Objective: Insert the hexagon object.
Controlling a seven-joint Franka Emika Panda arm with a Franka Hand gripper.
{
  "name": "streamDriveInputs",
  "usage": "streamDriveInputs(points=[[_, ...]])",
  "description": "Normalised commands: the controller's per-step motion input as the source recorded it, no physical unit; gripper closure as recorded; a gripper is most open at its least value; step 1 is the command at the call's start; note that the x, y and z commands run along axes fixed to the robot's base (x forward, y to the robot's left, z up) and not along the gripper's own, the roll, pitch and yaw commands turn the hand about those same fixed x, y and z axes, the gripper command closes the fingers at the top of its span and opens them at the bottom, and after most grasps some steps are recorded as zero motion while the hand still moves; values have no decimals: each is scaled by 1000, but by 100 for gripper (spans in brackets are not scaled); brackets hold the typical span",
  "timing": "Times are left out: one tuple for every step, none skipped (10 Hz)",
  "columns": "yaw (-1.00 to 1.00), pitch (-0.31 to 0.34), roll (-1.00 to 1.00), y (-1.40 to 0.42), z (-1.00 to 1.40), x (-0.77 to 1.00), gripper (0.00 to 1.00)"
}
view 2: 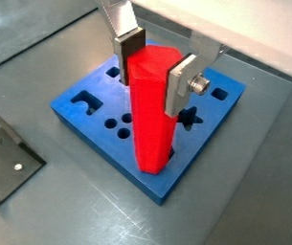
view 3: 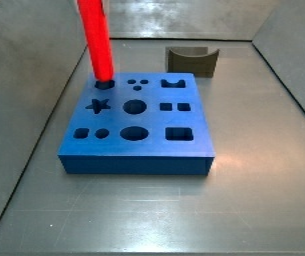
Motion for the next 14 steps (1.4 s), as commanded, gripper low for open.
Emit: streamDriveInputs(points=[[0, -4, -31, -117, -146, 0, 100], [0, 0, -34, -151, -146, 0, 100], [0, -1, -49, -149, -166, 0, 100], [0, -17, -96, -117, -251, 66, 100], [0, -20, -137, -83, -277, 129, 100], [0, -21, -166, -97, -260, 169, 100], [0, -43, -204, -111, -246, 163, 100], [0, -57, -216, -120, -251, 146, 100], [0, -71, -216, -117, -286, 89, 100], [0, -87, -230, -126, -337, 9, 100], [0, -103, -259, -149, -363, 0, 100], [0, -84, -239, -109, -457, 40, 100], [0, -83, -163, -69, -580, 154, 100], [-31, -20, 0, -86, -474, 409, 100]])
